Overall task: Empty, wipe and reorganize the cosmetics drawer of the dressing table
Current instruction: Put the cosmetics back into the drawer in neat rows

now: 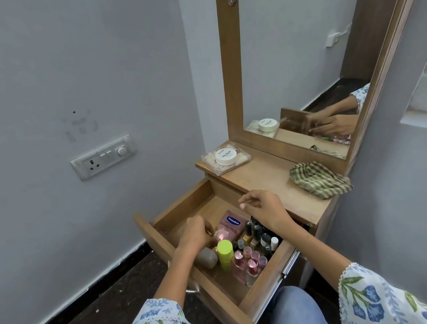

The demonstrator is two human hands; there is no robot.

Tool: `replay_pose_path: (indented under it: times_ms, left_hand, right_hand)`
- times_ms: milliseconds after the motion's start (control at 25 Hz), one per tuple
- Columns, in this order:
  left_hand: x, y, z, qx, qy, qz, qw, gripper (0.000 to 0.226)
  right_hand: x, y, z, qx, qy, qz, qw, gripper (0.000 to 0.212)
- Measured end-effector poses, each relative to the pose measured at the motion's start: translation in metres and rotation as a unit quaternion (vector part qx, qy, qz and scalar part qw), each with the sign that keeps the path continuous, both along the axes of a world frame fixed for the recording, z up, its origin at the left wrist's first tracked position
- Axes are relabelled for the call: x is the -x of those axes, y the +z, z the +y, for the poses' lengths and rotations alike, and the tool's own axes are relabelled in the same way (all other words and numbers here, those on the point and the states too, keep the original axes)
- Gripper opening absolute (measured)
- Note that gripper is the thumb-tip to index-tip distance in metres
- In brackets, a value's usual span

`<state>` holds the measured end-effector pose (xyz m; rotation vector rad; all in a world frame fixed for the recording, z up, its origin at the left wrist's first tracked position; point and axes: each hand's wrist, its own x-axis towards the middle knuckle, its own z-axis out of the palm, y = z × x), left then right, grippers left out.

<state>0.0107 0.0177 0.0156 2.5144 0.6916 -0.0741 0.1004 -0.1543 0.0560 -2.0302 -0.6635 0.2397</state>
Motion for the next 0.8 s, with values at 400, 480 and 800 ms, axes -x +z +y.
replay_pose_path:
  times_ms: [400, 480, 800]
  left_hand:
    - [-0.027, 0.025, -0.002, -0.088, -0.02, -0.23, 0.969, 0.046]
    - [-0.048, 0.032, 0.001, -0.171, -0.053, -0.241, 0.954, 0.054]
    - [-0.124, 0.054, 0.015, -0.291, -0.129, -0.1, 0.943, 0.059]
  right_hand:
    - [-0.001, -0.001, -0.006, 0.035, 0.011, -0.094, 0.995, 0.018]
    - [-0.002, 0.002, -0.005, 0.031, 0.006, -0.124, 0.992, 0.019]
    - [-0.013, 0.01, -0.003, 0.014, -0.012, -0.178, 0.984, 0.018]
